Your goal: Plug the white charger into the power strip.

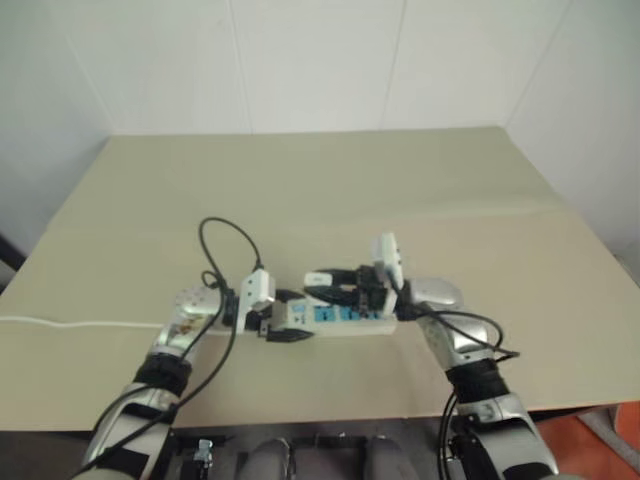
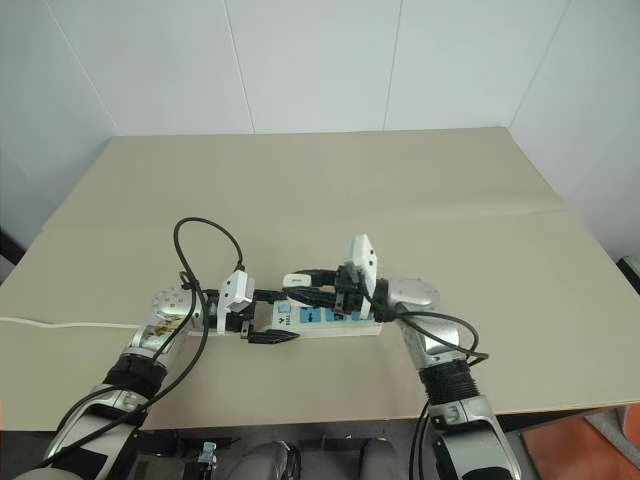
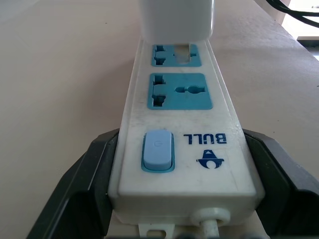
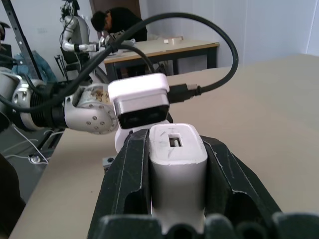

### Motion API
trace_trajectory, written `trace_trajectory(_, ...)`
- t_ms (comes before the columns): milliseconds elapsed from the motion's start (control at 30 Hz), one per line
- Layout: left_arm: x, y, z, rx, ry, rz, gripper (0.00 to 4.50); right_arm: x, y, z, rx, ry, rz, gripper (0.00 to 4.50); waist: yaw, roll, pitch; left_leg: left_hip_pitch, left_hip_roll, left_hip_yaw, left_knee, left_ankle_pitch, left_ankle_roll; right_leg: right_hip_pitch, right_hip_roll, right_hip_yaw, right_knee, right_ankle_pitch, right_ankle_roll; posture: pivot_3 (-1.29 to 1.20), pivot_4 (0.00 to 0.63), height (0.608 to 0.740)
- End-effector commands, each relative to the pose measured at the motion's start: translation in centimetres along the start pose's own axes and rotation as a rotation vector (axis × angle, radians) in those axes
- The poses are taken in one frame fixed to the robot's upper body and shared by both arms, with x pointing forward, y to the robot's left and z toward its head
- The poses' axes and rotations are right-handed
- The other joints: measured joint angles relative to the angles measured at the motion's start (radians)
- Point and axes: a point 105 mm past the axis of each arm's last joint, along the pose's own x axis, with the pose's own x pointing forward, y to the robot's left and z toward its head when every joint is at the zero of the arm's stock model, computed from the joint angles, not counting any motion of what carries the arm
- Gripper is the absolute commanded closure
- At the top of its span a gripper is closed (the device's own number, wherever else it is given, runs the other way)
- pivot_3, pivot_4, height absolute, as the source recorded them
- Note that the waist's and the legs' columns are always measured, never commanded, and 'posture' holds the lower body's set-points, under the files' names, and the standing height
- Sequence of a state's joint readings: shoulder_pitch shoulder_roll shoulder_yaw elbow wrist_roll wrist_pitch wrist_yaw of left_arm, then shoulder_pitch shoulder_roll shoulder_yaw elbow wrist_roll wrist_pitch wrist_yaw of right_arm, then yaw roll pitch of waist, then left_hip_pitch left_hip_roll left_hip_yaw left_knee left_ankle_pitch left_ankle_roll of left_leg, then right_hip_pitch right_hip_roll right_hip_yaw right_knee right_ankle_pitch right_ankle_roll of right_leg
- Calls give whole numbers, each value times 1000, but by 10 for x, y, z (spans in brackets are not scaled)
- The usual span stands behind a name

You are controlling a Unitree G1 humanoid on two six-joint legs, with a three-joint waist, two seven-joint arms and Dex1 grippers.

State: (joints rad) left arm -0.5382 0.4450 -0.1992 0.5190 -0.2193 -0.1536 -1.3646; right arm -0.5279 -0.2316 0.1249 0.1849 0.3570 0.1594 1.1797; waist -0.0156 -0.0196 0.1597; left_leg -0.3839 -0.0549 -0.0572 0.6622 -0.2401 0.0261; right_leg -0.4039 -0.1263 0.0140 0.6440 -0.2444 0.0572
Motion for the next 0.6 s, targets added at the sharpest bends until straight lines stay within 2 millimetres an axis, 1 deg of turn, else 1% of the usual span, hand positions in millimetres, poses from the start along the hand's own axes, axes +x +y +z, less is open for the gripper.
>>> trace_trajectory(33, 5, -18, -24, -58, 90, -79, 1228, 1, -2, 8, -65, -19, 16, 3317, 0, 0, 0, 0, 0, 0, 0, 0, 0, 0, 0, 0, 0, 0, 0, 0, 150, 740)
trace_trajectory(200, 6, -18, -23, -59, 82, -75, 1228, -4, -2, 2, -76, -8, 27, 3317, 0, 0, 0, 0, 0, 0, 0, 0, 0, 0, 0, 0, 0, 0, 0, 0, 150, 740)
trace_trajectory(333, 6, -18, -24, -59, 86, -77, 1228, -7, -8, -4, -94, -7, 4, 3317, 0, 0, 0, 0, 0, 0, 0, 0, 0, 0, 0, 0, 0, 0, 0, 0, 150, 740)
trace_trajectory(433, 5, -17, -24, -59, 89, -72, 1228, -6, -11, -7, -115, 0, -9, 3317, 0, 0, 0, 0, 0, 0, 0, 0, 0, 0, 0, 0, 0, 0, 0, 0, 150, 740)
trace_trajectory(600, 6, -17, -24, -59, 83, -68, 1228, -3, -16, -7, -128, 0, -9, 3317, 0, 0, 0, 1, 0, 0, 0, 0, 0, 0, 0, 0, 0, 0, 0, 0, 150, 740)
